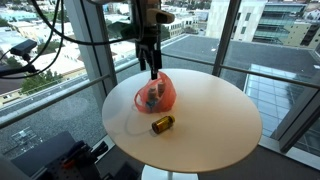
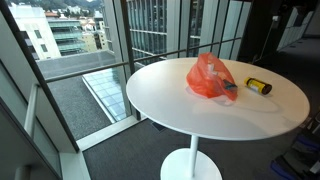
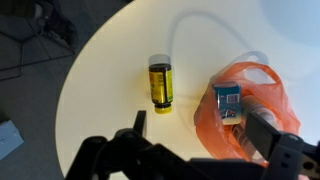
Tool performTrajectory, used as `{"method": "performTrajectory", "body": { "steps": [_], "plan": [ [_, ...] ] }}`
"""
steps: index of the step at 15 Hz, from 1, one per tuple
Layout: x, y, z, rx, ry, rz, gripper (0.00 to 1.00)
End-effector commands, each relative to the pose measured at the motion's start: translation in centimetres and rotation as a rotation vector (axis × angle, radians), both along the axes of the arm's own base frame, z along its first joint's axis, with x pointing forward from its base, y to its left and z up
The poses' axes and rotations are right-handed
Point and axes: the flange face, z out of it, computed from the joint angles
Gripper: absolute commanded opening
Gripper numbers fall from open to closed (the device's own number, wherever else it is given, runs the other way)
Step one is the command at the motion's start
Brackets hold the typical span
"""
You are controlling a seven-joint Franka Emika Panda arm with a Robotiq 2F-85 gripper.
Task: Put the brown bottle inside the plastic bag
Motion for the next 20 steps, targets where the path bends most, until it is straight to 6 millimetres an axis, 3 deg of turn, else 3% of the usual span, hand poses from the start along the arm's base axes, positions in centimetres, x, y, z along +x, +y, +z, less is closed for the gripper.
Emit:
{"method": "performTrajectory", "body": {
  "steps": [1,8,12,20],
  "plan": [
    [0.1,-0.4,-0.4,0.002,0.008,-0.007,1.0],
    [0.8,-1.1,-1.1,-0.015,0.013,-0.044,1.0],
    [1.9,-3.1,-4.6,-0.016,0.033,-0.137,1.0],
    [3.9,-6.0,-14.9,-0.006,0.096,-0.18,1.0]
  ]
}}
